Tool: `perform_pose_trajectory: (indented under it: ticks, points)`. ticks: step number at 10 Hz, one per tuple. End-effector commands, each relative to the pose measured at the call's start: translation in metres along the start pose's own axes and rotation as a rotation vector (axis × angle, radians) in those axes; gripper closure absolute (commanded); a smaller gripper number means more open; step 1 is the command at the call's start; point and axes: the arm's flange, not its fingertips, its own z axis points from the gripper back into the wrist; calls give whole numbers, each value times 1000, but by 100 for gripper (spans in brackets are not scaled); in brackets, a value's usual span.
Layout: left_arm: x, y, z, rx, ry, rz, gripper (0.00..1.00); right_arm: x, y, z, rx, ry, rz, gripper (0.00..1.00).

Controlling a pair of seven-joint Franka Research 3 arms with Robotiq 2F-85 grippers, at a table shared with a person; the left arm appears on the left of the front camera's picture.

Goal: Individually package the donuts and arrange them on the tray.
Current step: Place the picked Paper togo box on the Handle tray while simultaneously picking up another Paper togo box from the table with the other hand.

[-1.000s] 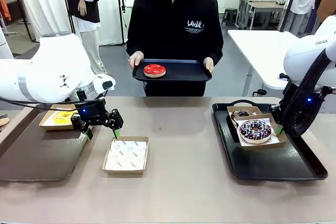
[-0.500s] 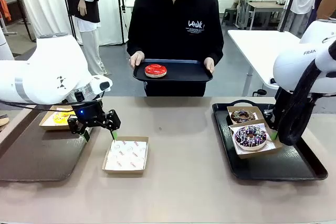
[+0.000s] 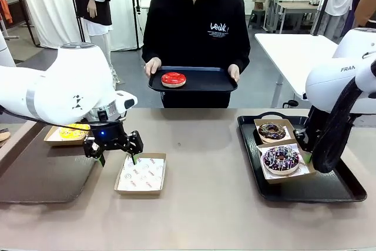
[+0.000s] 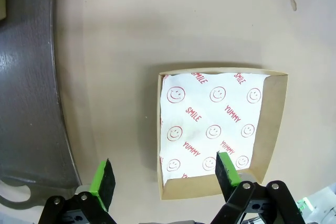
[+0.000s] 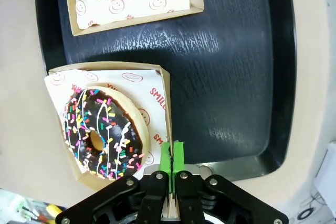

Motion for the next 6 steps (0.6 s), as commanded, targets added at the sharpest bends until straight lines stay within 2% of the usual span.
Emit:
perform_pose_trajectory:
  ticks: [1, 6]
  points:
    - [-3, -9, -2, 67, -30, 39, 0, -14, -7, -12, 18, -14, -25, 99]
    - [0, -5, -17, 66, -37, 4, 0, -12, -9, -20, 45, -19, -13, 99]
